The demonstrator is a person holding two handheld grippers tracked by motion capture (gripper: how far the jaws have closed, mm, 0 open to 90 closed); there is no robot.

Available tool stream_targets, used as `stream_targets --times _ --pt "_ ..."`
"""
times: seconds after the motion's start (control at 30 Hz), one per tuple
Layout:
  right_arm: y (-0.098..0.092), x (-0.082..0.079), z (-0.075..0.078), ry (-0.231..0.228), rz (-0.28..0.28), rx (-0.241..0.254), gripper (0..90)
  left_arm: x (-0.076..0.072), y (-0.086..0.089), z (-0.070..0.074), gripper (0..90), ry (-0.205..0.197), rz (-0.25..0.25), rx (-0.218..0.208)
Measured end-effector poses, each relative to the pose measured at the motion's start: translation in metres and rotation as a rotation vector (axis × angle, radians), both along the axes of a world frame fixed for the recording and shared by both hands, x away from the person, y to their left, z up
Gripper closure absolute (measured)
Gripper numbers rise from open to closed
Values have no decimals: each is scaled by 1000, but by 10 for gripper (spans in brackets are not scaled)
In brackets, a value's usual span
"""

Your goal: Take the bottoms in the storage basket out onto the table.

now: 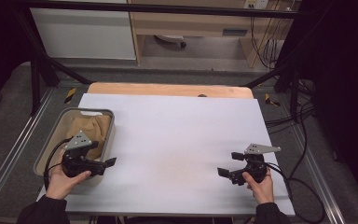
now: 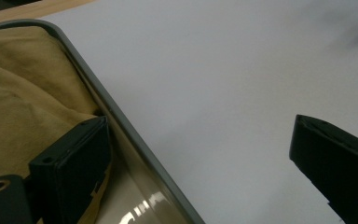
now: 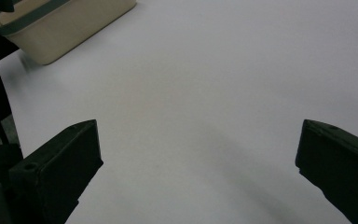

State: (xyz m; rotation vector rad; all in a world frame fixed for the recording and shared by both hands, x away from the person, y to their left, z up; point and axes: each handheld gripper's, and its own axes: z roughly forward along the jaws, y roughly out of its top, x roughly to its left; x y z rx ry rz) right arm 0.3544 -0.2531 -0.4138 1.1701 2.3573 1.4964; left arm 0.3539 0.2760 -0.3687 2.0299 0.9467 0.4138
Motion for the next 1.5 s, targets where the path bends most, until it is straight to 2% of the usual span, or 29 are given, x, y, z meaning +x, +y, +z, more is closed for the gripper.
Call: stream_targets --times 1.5 --pt "1 -1 0 -2 -5 -8 7 8 24 7 49 6 94 28"
